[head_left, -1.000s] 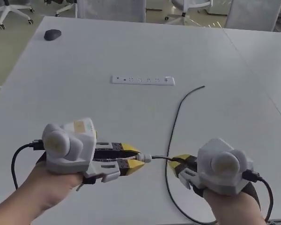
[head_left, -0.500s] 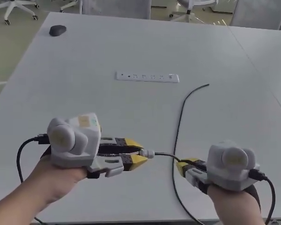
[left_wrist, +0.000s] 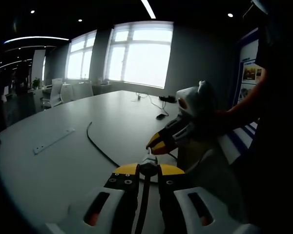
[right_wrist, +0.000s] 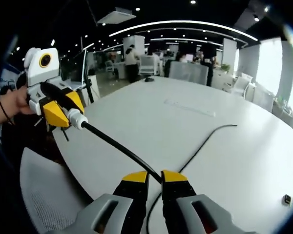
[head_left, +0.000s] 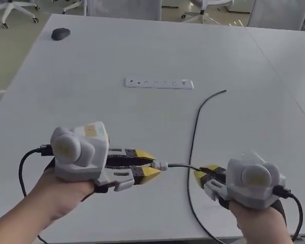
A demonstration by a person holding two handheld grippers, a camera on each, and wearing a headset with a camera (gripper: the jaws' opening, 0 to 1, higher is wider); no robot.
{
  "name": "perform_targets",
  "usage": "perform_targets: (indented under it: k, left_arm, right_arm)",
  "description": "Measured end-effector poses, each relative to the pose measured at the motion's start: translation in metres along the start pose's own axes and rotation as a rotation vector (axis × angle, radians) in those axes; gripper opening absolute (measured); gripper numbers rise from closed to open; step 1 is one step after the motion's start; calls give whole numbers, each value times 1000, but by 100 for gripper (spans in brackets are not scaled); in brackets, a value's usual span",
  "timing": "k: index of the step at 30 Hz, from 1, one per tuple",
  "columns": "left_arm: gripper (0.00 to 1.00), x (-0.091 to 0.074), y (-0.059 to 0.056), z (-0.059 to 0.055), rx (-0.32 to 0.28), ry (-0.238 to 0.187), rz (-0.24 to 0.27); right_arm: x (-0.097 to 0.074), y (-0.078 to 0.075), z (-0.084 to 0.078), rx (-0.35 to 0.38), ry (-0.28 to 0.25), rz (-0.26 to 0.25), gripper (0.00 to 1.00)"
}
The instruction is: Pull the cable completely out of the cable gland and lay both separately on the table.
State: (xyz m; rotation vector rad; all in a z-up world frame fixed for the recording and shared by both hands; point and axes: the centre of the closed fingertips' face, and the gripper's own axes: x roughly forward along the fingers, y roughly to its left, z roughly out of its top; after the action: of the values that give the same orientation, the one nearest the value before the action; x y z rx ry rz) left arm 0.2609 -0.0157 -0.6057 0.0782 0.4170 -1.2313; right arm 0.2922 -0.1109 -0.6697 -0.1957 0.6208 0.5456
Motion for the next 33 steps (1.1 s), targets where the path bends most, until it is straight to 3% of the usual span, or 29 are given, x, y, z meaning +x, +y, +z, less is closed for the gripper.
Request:
perform_targets:
  k: [5,11,16,22,33]
  left_arm:
    - [15,1,-1,2,0,-3,-6]
    - [15,2,-1,3,-4,-5,-10]
    - [15,2,0,2,-7,-1,-11]
    - [15,2,3,1,-7,0,-10]
    - [15,2,4,2,-6,-4,-16]
  right_arm:
    - [-6,3,16,-165,-25,-6,10]
    - [-11,30,39,-412,-53,32,13]
    - [-8,51,48,-467,-68,74,13]
    - [-7,72,57,-684,-76,83,9]
    - [-9,80,59,-760,-83,89,2]
